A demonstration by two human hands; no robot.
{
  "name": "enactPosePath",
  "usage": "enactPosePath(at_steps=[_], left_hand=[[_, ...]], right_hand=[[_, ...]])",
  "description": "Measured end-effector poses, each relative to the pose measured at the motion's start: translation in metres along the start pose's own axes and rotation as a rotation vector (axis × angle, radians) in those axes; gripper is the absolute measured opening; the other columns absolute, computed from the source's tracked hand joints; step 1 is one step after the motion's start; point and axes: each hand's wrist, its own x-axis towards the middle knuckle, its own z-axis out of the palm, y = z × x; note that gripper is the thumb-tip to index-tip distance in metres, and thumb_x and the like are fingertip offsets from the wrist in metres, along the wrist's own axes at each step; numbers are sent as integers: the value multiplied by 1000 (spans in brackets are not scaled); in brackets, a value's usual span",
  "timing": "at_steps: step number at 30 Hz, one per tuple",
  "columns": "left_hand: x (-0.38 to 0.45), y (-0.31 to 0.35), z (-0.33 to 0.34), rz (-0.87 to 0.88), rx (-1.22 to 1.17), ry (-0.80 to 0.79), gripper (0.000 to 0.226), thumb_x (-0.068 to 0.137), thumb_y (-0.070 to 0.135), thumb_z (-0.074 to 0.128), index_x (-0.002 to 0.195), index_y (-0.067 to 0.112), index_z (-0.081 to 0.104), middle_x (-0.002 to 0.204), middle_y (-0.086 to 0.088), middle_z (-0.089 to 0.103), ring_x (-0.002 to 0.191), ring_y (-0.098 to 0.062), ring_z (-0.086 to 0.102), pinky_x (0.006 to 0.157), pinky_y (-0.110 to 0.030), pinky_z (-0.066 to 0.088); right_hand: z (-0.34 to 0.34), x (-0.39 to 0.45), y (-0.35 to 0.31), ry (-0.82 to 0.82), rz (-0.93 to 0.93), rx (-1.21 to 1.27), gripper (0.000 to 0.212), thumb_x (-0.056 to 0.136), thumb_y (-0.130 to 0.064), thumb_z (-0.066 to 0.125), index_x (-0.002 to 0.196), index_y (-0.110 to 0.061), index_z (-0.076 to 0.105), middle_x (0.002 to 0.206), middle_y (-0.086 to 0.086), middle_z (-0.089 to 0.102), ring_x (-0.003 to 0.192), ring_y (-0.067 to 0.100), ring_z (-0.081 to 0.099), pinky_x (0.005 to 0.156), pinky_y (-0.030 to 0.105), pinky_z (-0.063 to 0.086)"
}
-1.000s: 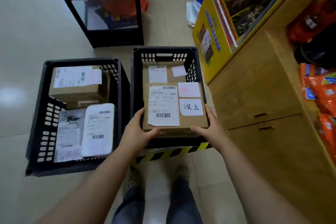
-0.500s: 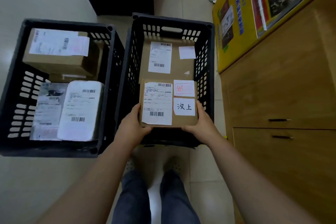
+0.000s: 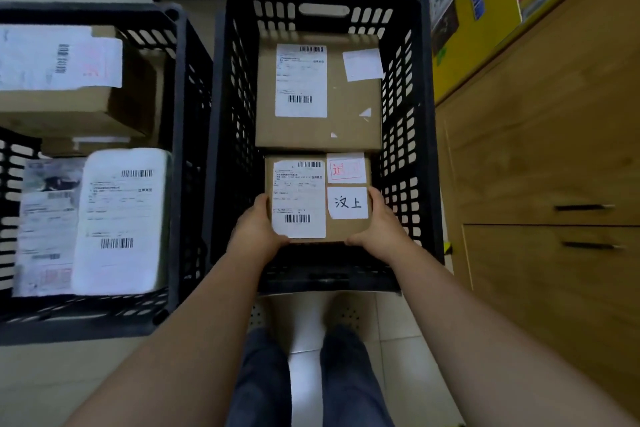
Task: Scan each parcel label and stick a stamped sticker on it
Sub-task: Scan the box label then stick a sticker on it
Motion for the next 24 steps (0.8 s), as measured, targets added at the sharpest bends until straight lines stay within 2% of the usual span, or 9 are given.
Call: enactPosePath(at_steps=[4,8,12,17,20,24], left_hand=[[23,-4,6,-28,58,-13,83,73,12,79,141,23,33,125,-4,57,93,-15,47,77,-32,43],[38,-7,12,-52,106,-1,80,71,17,81,135,23,33,121,-4,58,93,-19,53,73,-33,45],[46,-7,15,-73,155,33,72,72,20,80,128,22,34,120,-6,58,103,-27,59,75,-36,47],[46,-7,16,-59,178,34,66,76,22,78,126,21,34,118,-7,56,95,-24,56,71,-36,45],[42,-8,15,-61,164,10,68,78,23,77,129,22,34,121,-5,56,102,-25,59,78,-40,52],[31,-9,14,-73,78,-24,70,77,21,78,134,21,37,128,-4,58,109,-24,60,86,-38,51]], right_hand=[[13,23,3,-11,34,-72,120,68,-10,85,153,-35,4,139,6,38,114,20,46,88,30,39],[18,36,5,-33,51,-157,128,70,-10,85,153,-38,-7,143,10,30,122,27,47,87,31,39],[20,42,8,-52,57,-161,128,71,-10,84,153,-40,-9,144,10,28,120,26,46,88,32,41],[17,44,9,-57,58,-147,128,70,-11,85,153,-41,-8,143,9,30,122,25,45,95,34,40],[16,41,8,-63,52,-181,128,72,-14,85,153,-42,-9,140,9,34,117,24,47,97,35,43],[15,31,5,-73,42,-281,122,78,-18,81,153,-41,-14,135,11,40,106,21,50,94,35,45]])
